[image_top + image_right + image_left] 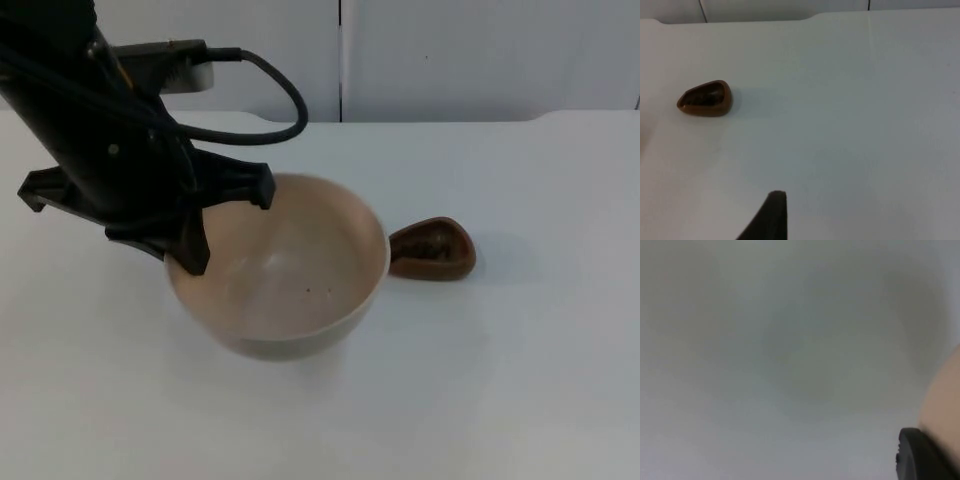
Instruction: Pick up the bowl with the left hand and pour the coffee beans from the cup into the bowl with the right hand.
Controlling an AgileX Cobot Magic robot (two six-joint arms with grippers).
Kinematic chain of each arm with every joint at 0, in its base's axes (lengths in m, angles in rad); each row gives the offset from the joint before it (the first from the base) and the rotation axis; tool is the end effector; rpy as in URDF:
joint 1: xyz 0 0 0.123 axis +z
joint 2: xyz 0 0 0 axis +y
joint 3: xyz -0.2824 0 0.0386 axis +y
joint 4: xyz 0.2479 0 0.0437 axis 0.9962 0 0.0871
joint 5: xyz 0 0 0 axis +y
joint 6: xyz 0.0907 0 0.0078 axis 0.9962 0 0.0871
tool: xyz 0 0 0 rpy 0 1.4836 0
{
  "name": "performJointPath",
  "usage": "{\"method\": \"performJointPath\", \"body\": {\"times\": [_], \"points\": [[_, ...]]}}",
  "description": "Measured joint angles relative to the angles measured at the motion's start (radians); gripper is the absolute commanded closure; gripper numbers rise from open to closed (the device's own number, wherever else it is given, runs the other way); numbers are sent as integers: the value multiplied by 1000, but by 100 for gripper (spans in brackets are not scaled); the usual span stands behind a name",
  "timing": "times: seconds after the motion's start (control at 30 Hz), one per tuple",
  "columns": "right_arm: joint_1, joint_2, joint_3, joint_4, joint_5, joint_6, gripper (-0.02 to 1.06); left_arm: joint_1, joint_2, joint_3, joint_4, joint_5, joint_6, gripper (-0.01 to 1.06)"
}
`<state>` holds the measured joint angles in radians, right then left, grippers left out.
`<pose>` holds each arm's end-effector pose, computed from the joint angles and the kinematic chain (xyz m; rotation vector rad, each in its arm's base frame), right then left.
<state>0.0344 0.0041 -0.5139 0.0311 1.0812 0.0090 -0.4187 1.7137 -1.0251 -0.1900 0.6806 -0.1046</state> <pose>-0.0068 0.0023 0.2794 -0.0281 2.0550 0.0642 0.2916 -0.1416 0.1868 0.2644 2.8721 -0.3049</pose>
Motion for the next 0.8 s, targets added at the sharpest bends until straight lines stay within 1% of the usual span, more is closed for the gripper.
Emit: {"method": "performJointPath", "body": {"times": [0.07,0.67,0.77,0.8], "points": [[0,0,0,0,0,0,-1,0,0,0,0,15,0,105],[0,0,0,0,0,0,-1,0,0,0,10,7,-4,105],[0,0,-7,0,-11,0,-1,0,0,0,10,5,-4,105],[0,0,-17,0,-37,0,-1,0,0,0,10,3,-4,105]]}}
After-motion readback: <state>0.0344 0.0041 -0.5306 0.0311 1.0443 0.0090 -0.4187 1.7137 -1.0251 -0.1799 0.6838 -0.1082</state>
